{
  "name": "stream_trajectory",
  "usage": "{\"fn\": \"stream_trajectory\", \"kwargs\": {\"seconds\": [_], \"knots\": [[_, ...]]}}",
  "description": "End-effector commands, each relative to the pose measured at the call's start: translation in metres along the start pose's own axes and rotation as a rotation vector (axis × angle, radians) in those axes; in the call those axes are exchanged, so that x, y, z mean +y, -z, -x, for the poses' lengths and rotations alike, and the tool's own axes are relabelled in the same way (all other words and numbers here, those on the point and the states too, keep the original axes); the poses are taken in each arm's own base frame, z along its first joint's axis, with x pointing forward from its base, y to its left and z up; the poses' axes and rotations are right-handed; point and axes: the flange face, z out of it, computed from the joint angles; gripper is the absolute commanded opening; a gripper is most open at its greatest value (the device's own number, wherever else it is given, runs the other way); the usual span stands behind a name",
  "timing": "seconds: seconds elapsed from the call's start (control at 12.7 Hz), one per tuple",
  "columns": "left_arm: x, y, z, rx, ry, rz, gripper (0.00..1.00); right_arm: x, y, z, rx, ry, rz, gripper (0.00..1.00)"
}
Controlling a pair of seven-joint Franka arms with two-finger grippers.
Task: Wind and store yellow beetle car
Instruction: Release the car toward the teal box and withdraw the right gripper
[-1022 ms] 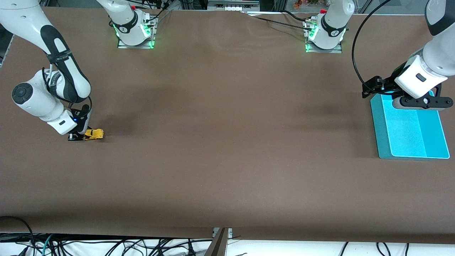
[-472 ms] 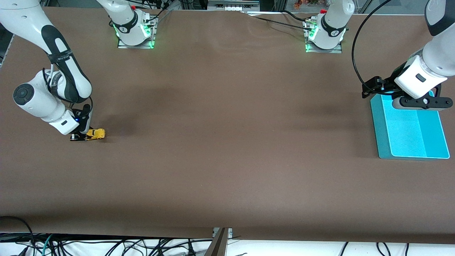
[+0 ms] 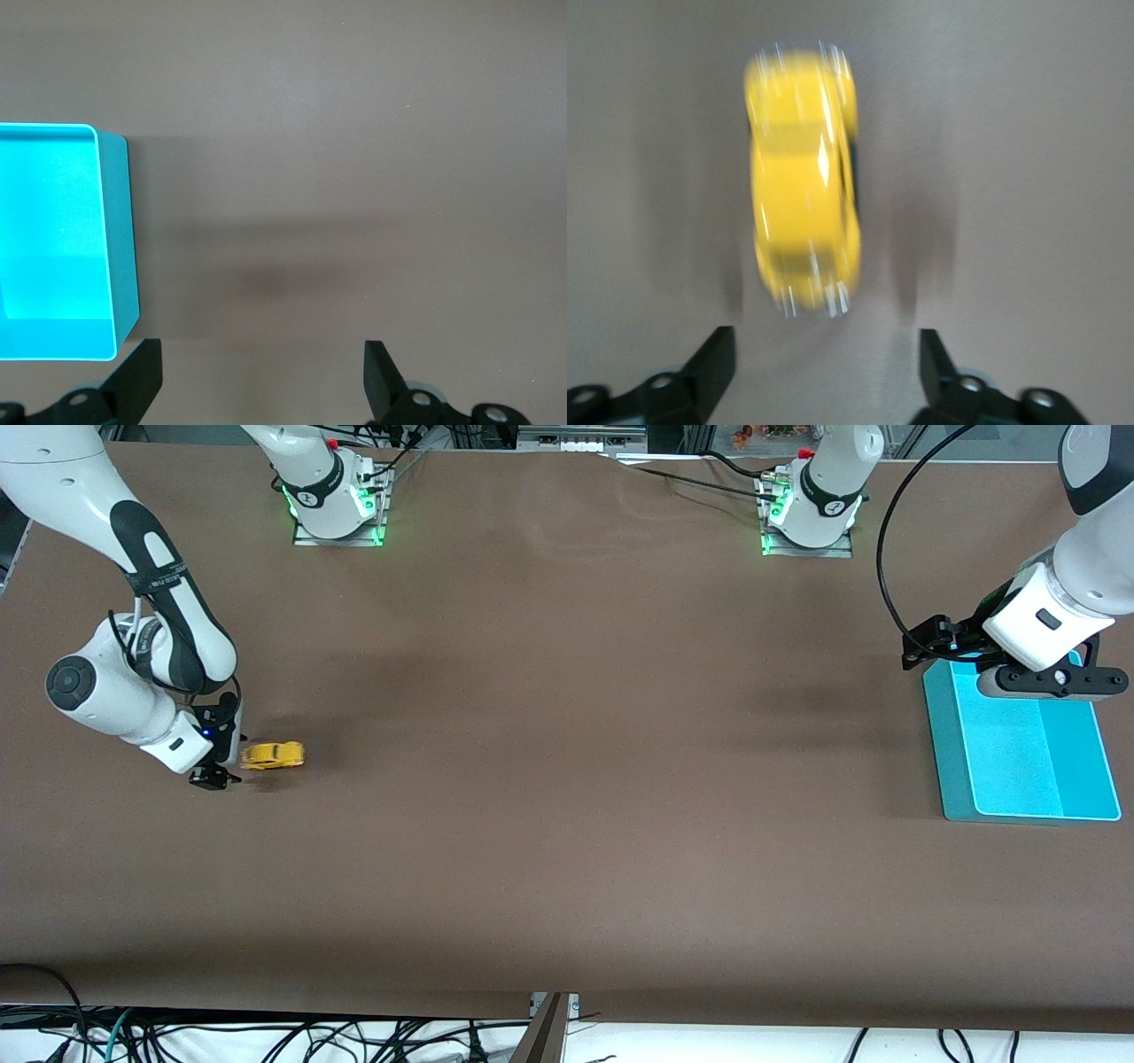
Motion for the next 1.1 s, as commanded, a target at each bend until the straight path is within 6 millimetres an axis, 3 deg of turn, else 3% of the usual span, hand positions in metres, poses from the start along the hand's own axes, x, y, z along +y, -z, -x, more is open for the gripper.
{"fn": "stream_trajectory", "kwargs": {"seconds": [0.0,0.16,0.47,0.79,1.02], "knots": [[0.001,0.006,-0.004,0.0,0.002,-0.013,1.0,0.025,0.038,-0.011,0.017,-0.022,-0.014,0.99],[0.001,0.006,-0.004,0.0,0.002,-0.013,1.0,0.031,0.076,-0.021,0.016,-0.095,-0.018,1.0],[0.001,0.006,-0.004,0.001,0.002,-0.013,1.0,0.025,0.174,-0.067,-0.009,-0.235,-0.011,1.0],[0.001,0.006,-0.004,0.001,0.002,-0.013,1.0,0.006,0.244,-0.077,-0.027,-0.381,0.008,1.0],[0.001,0.006,-0.004,0.001,0.002,-0.013,1.0,-0.01,0.282,-0.081,-0.035,-0.553,0.026,1.0]]}}
